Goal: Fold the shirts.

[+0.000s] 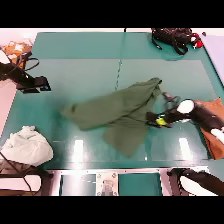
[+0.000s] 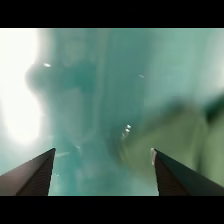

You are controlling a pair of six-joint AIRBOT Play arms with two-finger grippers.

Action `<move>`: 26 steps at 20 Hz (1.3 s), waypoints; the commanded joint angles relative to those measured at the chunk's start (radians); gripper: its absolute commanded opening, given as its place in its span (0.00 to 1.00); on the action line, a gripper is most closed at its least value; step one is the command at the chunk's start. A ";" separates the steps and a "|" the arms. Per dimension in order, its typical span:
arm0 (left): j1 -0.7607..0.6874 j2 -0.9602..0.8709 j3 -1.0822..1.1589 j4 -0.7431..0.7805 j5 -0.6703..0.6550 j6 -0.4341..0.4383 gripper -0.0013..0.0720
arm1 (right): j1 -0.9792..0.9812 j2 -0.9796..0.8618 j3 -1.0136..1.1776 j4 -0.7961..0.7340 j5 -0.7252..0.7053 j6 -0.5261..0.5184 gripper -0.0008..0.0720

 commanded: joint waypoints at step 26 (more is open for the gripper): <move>-0.291 -0.023 -0.603 -0.425 -0.010 0.291 0.46 | -0.293 0.007 0.007 -0.014 0.026 -0.114 0.04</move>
